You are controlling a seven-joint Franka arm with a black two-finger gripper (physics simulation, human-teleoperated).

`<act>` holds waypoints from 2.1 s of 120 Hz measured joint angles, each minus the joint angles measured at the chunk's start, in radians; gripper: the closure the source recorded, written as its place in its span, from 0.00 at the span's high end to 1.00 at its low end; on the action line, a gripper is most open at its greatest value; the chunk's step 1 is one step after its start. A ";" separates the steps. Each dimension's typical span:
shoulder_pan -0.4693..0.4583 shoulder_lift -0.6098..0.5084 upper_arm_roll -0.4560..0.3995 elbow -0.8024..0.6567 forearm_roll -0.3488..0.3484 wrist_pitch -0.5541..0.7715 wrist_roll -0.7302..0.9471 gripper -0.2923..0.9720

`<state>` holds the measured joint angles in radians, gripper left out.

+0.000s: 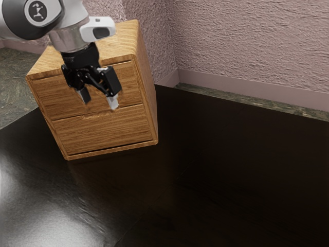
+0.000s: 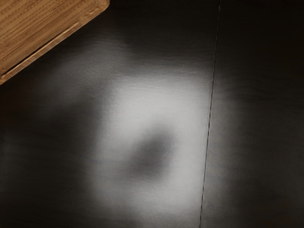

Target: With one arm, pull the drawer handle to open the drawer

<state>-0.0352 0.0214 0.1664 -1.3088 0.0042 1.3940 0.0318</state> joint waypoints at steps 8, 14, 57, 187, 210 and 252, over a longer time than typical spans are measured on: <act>-0.015 -0.020 0.002 0.054 -0.001 -0.014 0.000 0.77; -0.023 -0.028 0.002 0.091 -0.006 -0.020 0.001 0.77; 0.055 -0.086 0.011 0.126 -0.226 0.012 0.320 0.77; 0.036 -0.360 -0.044 -0.313 0.131 0.243 1.023 0.77; 0.037 -0.360 0.069 -0.338 0.122 0.289 1.092 0.77; 0.045 -0.293 0.120 -0.336 0.120 0.361 1.076 0.77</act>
<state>0.0102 -0.2718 0.2862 -1.6445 0.1242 1.7546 1.1077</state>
